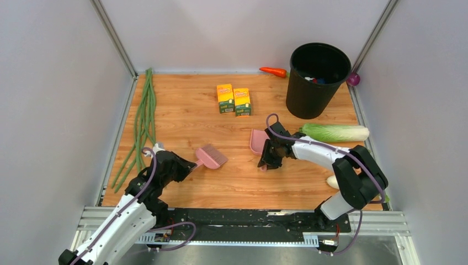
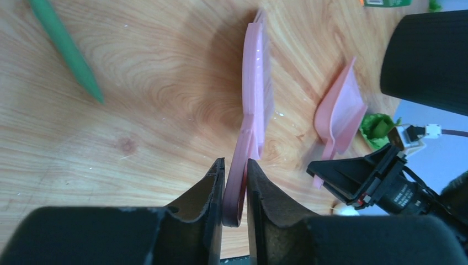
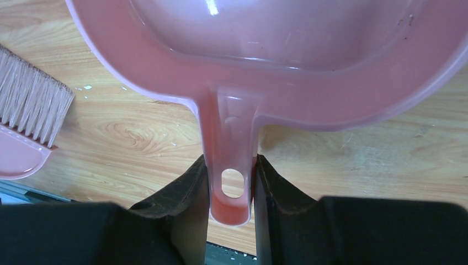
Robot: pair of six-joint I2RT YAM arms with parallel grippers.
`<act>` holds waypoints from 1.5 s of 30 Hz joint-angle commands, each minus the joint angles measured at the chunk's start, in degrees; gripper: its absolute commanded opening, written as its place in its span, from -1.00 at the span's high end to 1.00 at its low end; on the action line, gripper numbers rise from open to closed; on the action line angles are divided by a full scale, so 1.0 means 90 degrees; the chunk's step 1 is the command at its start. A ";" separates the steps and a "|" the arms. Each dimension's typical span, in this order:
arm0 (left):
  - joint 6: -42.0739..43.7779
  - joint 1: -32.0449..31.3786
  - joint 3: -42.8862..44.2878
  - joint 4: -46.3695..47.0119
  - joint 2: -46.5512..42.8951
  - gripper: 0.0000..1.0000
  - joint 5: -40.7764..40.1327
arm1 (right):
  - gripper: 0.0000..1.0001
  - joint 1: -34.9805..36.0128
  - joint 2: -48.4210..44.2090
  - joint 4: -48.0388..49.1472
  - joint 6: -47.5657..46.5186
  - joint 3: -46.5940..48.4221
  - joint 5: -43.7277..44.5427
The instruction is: Sweep away the paper scraps from the table
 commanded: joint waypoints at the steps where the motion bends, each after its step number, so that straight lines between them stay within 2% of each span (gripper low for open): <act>1: 0.0145 0.0010 0.0291 -0.0355 0.0177 0.40 -0.0096 | 0.84 0.0056 0.0241 -0.0522 -0.0211 0.0158 0.0315; 7: 0.0233 0.0010 0.0594 -0.0679 0.0313 0.12 -0.0282 | 0.60 0.0134 0.0261 -0.0699 -0.0280 0.0305 0.0355; 9: 0.0311 0.0010 0.0701 -0.0756 0.0372 -0.05 -0.0321 | 0.36 0.0173 0.0251 -0.0806 -0.0319 0.0402 0.0433; 11: 0.0389 0.0010 0.0799 -0.0825 0.0450 -0.11 -0.0361 | 0.23 0.0222 0.0222 -0.0933 -0.0339 0.0510 0.0531; 16: 0.0516 0.0019 0.1014 -0.0991 0.0499 -0.12 -0.0497 | -0.08 0.0261 0.0124 -0.1197 -0.0397 0.0715 0.0707; 27: 0.0809 0.0010 0.1278 -0.1157 0.0626 -0.11 -0.0712 | -0.45 0.0271 -0.0578 -0.1792 -0.0465 0.0910 0.0873; 33: 0.0946 0.0010 0.1424 -0.1294 0.0636 -0.10 -0.0858 | -0.82 0.0281 -0.1096 -0.2290 -0.0622 0.1310 0.1156; 38: 0.1015 0.0010 0.1463 -0.1391 0.0499 -0.14 -0.0937 | -1.00 0.0290 -0.1457 -0.2350 -0.0700 0.1672 0.1156; 39: 0.1034 0.0010 0.1502 -0.1430 0.0499 -0.29 -0.0946 | -1.00 0.0300 -0.1497 -0.2350 -0.0729 0.1730 0.1166; 41: 0.1092 0.0010 0.1590 -0.1499 0.0528 -0.40 -0.0927 | -1.00 0.0310 -0.1555 -0.2350 -0.0768 0.1818 0.1205; 45: 0.1385 0.0010 0.1941 -0.1606 0.0801 -0.43 -0.0790 | -1.00 0.0300 -0.1517 -0.2301 -0.0788 0.1809 0.1147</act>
